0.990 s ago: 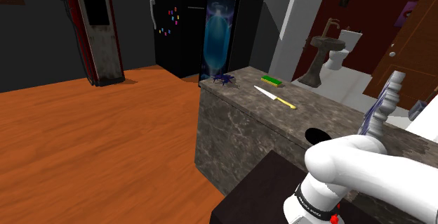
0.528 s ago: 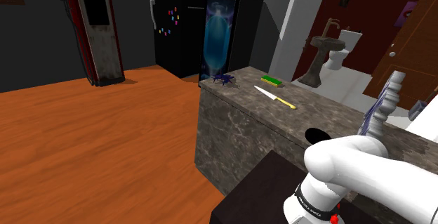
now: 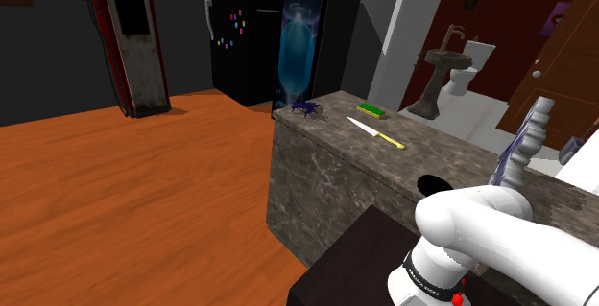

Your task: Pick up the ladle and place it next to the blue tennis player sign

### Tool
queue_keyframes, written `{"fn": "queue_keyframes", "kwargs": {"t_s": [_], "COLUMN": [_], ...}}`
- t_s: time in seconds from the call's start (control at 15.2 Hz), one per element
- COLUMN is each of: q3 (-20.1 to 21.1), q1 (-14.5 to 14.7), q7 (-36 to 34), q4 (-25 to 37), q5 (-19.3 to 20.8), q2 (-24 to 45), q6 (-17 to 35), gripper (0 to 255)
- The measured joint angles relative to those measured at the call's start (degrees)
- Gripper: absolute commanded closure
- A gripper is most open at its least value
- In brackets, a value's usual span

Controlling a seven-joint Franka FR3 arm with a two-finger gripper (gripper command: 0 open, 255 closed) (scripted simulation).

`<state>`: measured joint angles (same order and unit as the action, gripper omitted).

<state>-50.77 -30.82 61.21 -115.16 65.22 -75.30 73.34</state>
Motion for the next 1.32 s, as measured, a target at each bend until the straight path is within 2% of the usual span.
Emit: {"fn": "queue_keyframes", "kwargs": {"t_s": [1.32], "q3": [-8.5], "q1": [-4.6], "q7": [-2.3], "q4": [-13.1], "q5": [7.9], "q2": [-8.2], "q6": [7.0], "gripper": [255]}}
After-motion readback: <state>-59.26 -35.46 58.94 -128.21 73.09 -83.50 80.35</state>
